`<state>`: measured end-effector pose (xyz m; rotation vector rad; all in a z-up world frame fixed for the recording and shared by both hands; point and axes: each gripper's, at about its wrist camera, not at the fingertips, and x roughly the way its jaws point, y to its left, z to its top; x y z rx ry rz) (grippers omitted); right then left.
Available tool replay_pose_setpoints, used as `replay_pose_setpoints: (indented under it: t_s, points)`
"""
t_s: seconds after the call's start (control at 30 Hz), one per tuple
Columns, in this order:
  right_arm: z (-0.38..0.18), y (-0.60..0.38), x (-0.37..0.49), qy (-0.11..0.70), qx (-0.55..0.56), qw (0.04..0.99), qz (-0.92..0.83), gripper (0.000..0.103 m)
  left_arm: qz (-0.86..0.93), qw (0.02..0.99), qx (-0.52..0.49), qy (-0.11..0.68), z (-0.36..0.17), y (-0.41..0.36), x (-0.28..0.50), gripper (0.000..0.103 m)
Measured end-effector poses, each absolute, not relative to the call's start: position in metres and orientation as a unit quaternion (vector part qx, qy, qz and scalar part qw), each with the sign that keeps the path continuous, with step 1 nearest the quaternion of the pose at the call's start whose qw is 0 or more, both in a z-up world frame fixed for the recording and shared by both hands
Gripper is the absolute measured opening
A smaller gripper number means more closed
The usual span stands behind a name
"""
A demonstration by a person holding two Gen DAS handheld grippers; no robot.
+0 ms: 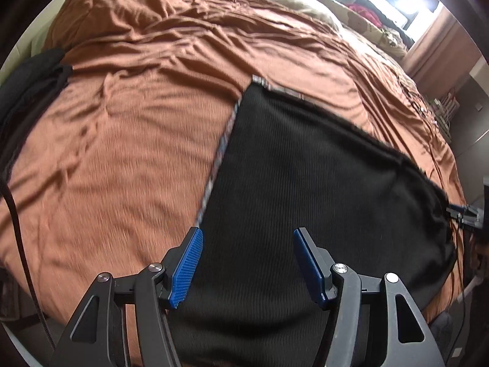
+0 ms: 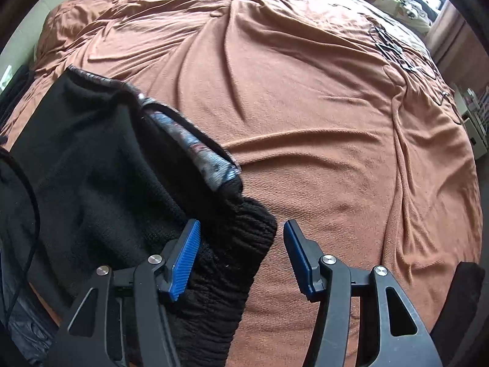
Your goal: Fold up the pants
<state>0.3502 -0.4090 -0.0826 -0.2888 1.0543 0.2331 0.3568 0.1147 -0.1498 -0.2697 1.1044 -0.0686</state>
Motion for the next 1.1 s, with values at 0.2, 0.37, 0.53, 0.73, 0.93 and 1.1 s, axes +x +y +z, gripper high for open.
replay_pose_setpoints:
  t_s: [0.2, 0.37, 0.53, 0.73, 0.93, 1.1]
  points:
    - [-0.085, -0.415, 0.358, 0.500, -0.116, 0.852, 0.105, 0.053, -0.022, 0.835, -0.109, 0.539, -0.167, 0.111, 0.333, 0.064]
    - [-0.086, -0.404, 0.359, 0.489, -0.145, 0.852, 0.114, 0.053, -0.008, 0.836, -0.121, 0.535, -0.167, 0.120, 0.318, 0.064]
    - [-0.094, -0.413, 0.375, 0.489, -0.138, 0.858, 0.080, 0.053, 0.007, 0.833, -0.113, 0.541, -0.167, 0.122, 0.303, 0.064]
    - [-0.108, -0.422, 0.385, 0.497, -0.114, 0.859, 0.039, 0.053, 0.021, 0.825, -0.113, 0.554, -0.179, 0.135, 0.283, 0.064]
    - [-0.084, -0.412, 0.363, 0.474, -0.120, 0.871, 0.035, 0.053, 0.027, 0.827, -0.152, 0.541, -0.172, 0.152, 0.267, 0.063]
    - [-0.057, -0.415, 0.330, 0.453, -0.096, 0.884, 0.058, 0.053, 0.020, 0.834, -0.205, 0.512, -0.163, 0.167, 0.256, 0.061]
